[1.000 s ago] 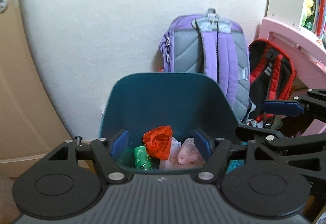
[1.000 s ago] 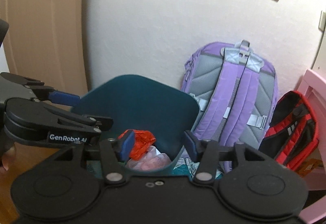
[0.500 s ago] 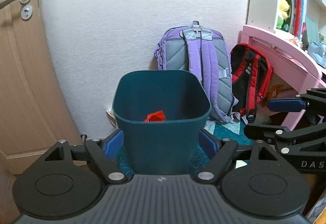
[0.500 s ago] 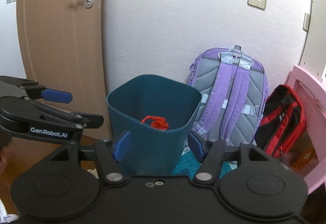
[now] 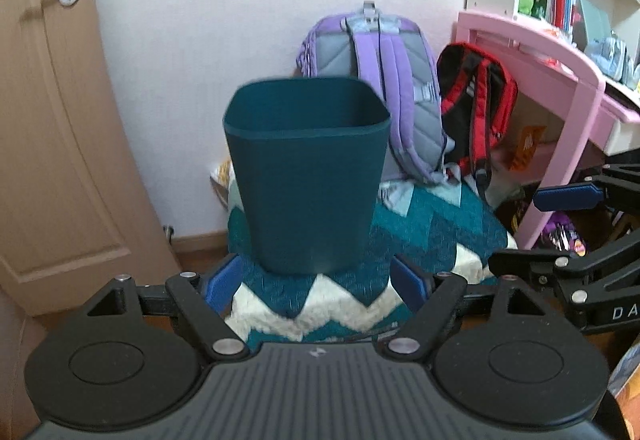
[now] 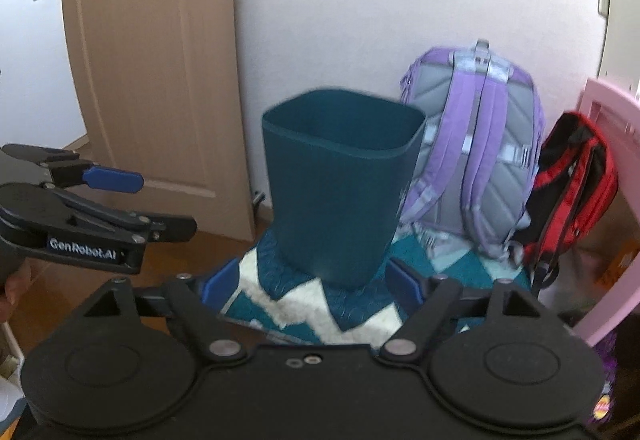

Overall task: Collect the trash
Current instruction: 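Lower both tools from the wastebasket toward the trash on the floor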

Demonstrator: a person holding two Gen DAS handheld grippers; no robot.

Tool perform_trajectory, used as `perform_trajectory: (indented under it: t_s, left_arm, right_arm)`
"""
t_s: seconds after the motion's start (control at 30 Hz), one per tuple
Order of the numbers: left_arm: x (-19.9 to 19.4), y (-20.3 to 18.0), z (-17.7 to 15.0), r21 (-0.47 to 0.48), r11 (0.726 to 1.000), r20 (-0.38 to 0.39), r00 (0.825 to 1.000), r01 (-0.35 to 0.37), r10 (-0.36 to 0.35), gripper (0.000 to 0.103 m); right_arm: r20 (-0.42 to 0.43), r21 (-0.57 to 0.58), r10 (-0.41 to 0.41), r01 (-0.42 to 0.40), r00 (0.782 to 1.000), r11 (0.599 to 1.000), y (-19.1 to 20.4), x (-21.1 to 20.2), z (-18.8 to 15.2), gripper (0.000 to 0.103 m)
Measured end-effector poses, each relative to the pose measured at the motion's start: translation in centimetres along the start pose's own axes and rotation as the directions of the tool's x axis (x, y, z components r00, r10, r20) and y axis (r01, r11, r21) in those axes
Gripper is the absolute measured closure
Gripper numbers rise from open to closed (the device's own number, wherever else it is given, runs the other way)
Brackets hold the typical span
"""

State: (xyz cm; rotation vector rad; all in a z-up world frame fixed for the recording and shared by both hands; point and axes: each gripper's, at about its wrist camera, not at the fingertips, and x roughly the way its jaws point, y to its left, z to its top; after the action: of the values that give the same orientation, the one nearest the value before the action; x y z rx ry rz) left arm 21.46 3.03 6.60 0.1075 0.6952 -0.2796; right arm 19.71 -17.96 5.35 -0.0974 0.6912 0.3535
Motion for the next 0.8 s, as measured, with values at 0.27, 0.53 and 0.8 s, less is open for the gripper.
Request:
perform_trajectory:
  t_s: [0.27,0.53,0.8]
  left_arm:
    - [2.9,0.3,-5.5,-0.015,0.999,-0.088,0.995,0.035,-0.037,0.021]
    - [9.3,2.0,-10.8,-0.073,0.995,-0.197,0.977,0.064,-0.077,0.013]
    - [17.3,4.1,-15.7,-0.110,0.992,-0.319,0.943,0.064,-0.096,0.013]
  right_arm:
    - [-0.086,0.037,0.017,-0.014,0.996,0.999,0.1,4.2,-5.8,0.013]
    - [-0.158,0.092,0.014,0.001,0.987,0.996,-0.1,11.2,-10.8,0.006]
    - [-0.286,0.118,0.038,-0.005,0.958,0.993,-0.3,19.8,-15.7,0.006]
